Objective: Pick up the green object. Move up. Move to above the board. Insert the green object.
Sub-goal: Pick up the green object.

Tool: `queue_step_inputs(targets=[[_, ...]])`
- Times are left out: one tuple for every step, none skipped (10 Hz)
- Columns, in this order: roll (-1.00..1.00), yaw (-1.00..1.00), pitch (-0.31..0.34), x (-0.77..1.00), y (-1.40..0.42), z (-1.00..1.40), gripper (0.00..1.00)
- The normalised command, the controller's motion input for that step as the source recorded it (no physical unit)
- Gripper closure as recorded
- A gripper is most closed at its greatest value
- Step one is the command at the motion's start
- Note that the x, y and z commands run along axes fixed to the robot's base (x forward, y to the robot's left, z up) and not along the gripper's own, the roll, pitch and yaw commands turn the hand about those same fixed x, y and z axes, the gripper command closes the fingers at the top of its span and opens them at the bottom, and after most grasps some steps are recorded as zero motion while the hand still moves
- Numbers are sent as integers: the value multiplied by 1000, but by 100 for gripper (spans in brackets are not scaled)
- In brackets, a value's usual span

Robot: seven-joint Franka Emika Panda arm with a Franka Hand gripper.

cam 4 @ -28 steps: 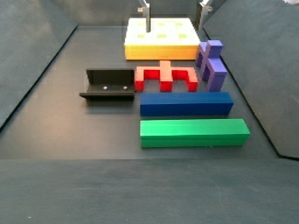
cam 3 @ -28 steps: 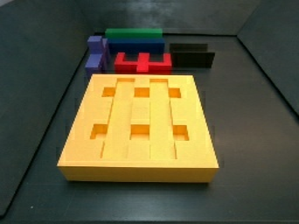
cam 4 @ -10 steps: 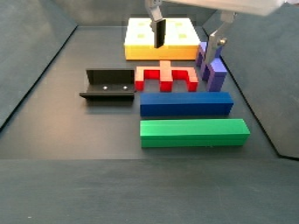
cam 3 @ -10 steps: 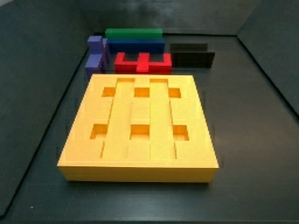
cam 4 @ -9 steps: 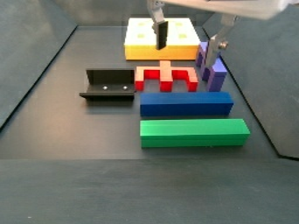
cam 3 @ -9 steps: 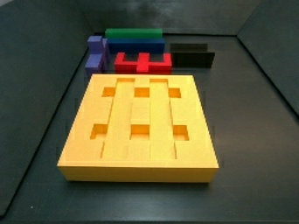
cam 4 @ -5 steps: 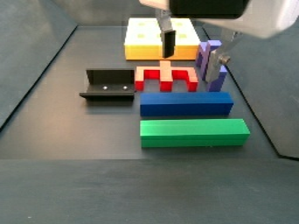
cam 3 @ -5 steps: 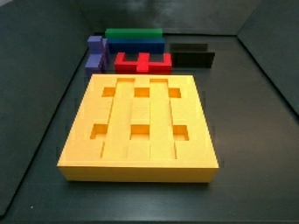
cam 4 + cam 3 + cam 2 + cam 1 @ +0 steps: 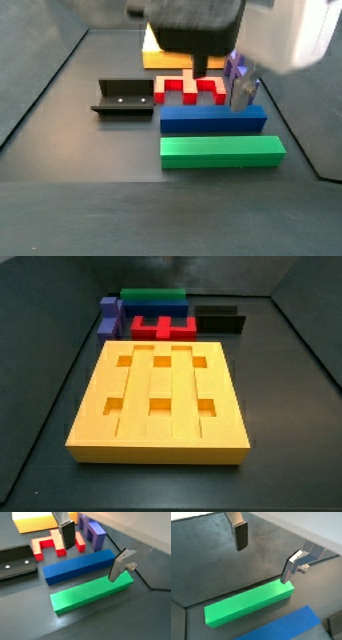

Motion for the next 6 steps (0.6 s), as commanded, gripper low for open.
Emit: queue_step_inputs(targets=[[-419, -360, -120, 0, 240, -251, 0], [-409, -340, -150, 51, 254, -257, 0], [-366, -360, -186, 34, 149, -329, 0], [-186, -371, -169, 34, 0, -600, 0], [19, -400, -27, 169, -174, -614, 0], [17, -443, -10, 106, -89, -603, 0]])
